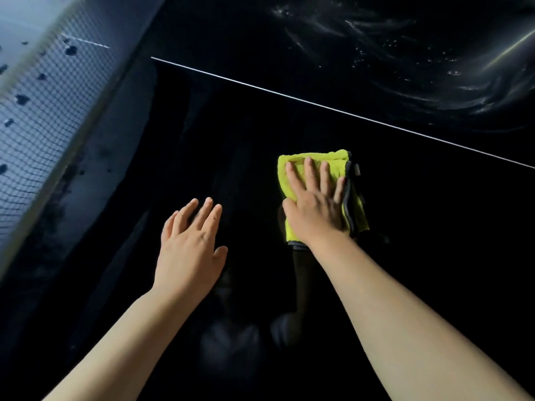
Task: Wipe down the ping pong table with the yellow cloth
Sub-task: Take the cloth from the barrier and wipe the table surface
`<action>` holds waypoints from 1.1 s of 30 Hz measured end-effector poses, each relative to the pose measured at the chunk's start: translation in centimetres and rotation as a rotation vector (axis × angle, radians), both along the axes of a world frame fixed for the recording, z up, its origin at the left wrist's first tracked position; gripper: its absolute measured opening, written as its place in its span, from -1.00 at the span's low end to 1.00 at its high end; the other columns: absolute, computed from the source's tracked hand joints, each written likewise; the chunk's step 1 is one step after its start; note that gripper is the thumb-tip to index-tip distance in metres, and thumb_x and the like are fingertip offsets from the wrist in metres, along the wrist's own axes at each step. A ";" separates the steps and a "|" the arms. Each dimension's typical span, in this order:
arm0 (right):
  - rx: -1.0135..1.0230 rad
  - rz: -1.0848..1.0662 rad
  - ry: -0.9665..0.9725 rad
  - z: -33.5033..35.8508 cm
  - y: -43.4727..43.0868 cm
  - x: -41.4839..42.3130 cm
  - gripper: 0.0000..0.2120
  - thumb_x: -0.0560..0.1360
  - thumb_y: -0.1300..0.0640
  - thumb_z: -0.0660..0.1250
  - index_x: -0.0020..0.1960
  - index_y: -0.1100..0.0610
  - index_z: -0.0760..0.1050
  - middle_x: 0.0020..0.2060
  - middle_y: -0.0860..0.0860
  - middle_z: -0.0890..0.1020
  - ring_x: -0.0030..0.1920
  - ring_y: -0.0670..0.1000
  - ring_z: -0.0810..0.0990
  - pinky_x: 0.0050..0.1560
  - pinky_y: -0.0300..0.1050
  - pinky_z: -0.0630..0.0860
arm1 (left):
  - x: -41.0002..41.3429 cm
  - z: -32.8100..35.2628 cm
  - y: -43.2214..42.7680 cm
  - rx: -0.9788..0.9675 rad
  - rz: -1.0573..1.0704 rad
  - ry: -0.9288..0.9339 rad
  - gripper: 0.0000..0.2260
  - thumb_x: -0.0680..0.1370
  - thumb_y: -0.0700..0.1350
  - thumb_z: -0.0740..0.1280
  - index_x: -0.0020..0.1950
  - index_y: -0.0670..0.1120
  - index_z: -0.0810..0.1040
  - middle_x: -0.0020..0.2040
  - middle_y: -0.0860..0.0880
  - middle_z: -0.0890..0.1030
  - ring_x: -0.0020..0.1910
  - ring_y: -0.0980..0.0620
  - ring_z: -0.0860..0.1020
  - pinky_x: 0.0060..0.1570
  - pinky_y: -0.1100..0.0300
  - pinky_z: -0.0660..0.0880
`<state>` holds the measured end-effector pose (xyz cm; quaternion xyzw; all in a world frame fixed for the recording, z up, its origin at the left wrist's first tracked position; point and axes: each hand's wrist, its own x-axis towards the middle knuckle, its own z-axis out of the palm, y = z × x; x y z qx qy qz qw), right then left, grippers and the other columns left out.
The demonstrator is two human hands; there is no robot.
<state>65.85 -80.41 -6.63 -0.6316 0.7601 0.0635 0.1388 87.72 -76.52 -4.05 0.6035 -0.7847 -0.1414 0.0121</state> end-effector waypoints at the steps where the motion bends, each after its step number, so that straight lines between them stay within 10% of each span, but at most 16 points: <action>1: 0.000 0.050 -0.002 0.0 -0.2 2.1 -0.34 0.58 -0.08 0.02 0.56 -0.20 -0.27 0.56 0.01 -0.30 0.54 0.15 -0.35 0.45 0.32 -0.34 | 1.4 0.2 -0.3 0.004 0.018 -0.006 -0.33 0.40 -0.05 0.44 0.47 -0.10 0.30 0.48 -0.06 0.28 0.48 -0.08 0.13 0.42 -0.01 0.02; 15: -0.052 0.514 -0.043 -0.5 -0.8 13.6 -0.34 0.60 -0.17 0.08 0.56 -0.19 -0.21 0.58 -0.02 -0.21 0.55 0.13 -0.29 0.47 0.27 -0.34 | 6.9 1.2 -2.5 0.034 0.099 -0.072 -0.30 0.42 -0.01 0.41 0.50 -0.07 0.22 0.50 -0.03 0.22 0.50 -0.05 0.06 0.44 0.02 -0.04; 28: -0.097 0.012 -0.012 -0.8 -6.7 -7.5 -0.42 0.61 -0.11 0.01 0.56 -0.26 -0.15 0.58 -0.10 -0.17 0.56 0.02 -0.25 0.52 0.15 -0.29 | -10.5 1.2 -5.9 -0.048 -0.202 0.008 -0.33 0.52 0.05 0.25 0.55 -0.03 0.02 0.55 0.02 0.03 0.52 -0.01 -0.13 0.46 0.04 -0.18; 33: -0.087 -0.188 -0.017 -0.8 -6.3 -17.3 -0.42 0.60 -0.06 0.03 0.56 -0.26 -0.09 0.58 -0.12 -0.12 0.57 -0.01 -0.21 0.52 0.11 -0.30 | -15.8 0.4 -5.8 -0.070 -0.316 0.039 -0.34 0.41 -0.02 0.38 0.47 -0.11 0.28 0.48 -0.07 0.27 0.50 -0.09 0.11 0.44 -0.03 0.00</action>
